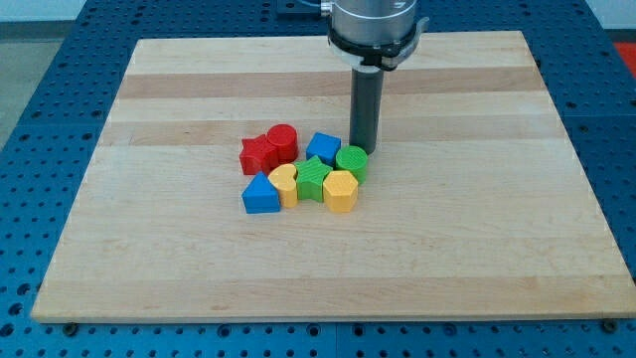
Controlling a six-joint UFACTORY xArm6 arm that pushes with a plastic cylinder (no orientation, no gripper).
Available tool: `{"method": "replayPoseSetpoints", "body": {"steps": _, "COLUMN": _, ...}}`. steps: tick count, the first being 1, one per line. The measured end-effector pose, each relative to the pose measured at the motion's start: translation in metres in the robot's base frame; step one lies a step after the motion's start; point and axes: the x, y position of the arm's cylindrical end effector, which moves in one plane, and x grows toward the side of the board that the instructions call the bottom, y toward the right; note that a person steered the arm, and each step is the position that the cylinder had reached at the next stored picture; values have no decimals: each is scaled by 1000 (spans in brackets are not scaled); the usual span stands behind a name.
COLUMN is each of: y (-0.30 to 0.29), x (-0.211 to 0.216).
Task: Adjust the blue cube at the top of the green star
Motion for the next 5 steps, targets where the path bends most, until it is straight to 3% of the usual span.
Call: {"method": "replayPoseSetpoints", "body": {"steps": 5, "y": -57, "x": -18}}
